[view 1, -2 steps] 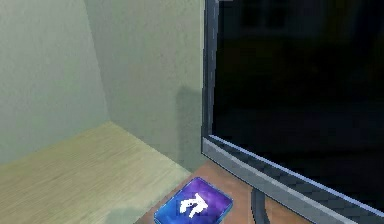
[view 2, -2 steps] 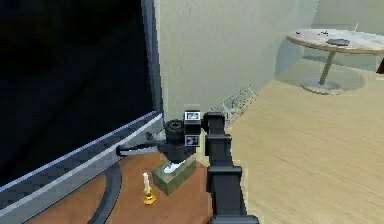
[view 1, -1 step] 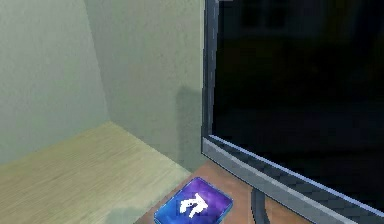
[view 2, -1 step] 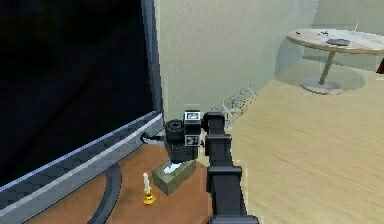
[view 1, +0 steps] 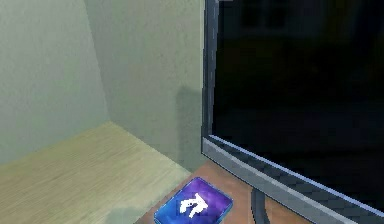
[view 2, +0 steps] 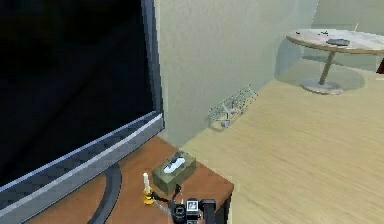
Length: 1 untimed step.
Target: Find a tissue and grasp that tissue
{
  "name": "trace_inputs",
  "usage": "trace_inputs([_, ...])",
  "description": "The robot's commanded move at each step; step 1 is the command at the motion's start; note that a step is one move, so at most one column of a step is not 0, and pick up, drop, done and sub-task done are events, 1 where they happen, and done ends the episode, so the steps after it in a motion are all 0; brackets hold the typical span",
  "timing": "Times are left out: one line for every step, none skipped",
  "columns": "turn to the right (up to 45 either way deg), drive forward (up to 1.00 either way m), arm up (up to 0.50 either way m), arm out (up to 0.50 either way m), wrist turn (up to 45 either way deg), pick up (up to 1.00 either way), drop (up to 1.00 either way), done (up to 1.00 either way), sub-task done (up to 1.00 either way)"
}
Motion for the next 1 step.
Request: trace_inputs([0.0,0.0,0.0,0.0,0.0,1.0,0.0,0.0,0.0])
